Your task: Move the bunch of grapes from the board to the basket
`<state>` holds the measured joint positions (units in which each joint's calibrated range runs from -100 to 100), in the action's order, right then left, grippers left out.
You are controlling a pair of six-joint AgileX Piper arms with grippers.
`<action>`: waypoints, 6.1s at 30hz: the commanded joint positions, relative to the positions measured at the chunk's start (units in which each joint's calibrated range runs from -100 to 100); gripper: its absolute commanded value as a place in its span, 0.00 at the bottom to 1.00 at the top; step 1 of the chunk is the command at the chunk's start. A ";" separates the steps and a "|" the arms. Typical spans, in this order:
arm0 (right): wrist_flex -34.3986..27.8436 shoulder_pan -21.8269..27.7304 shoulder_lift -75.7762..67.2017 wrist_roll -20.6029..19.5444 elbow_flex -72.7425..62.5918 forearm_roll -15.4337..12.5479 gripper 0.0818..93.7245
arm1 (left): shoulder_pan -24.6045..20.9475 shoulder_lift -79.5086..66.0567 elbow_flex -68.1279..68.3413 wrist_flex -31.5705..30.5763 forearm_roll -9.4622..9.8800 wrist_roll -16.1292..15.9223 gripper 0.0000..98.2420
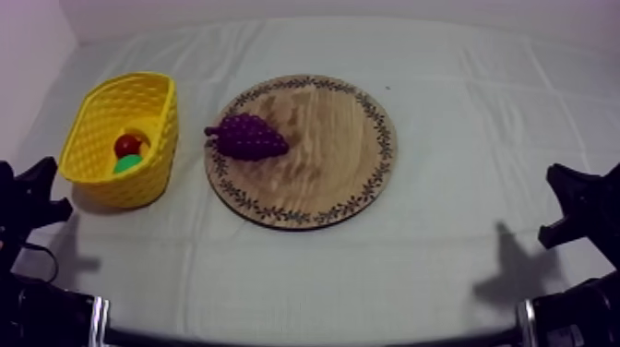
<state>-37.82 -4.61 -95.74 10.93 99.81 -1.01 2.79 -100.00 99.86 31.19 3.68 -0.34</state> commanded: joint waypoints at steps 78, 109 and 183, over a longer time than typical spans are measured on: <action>0.00 0.02 -0.01 -0.02 -0.03 0.01 0.00 | 22.29 88.83 -88.99 37.53 0.42 -14.66 0.00; 0.00 0.02 -0.01 0.03 -0.03 0.01 0.00 | 23.38 104.66 -89.58 46.28 1.81 -17.89 0.89; 0.00 0.02 -0.01 -0.01 -0.03 0.01 0.00 | 22.96 127.98 -82.31 18.31 -2.71 -27.75 0.37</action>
<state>-37.82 -4.61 -95.74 10.95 99.81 -1.01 25.78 28.89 17.62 48.81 1.10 -28.06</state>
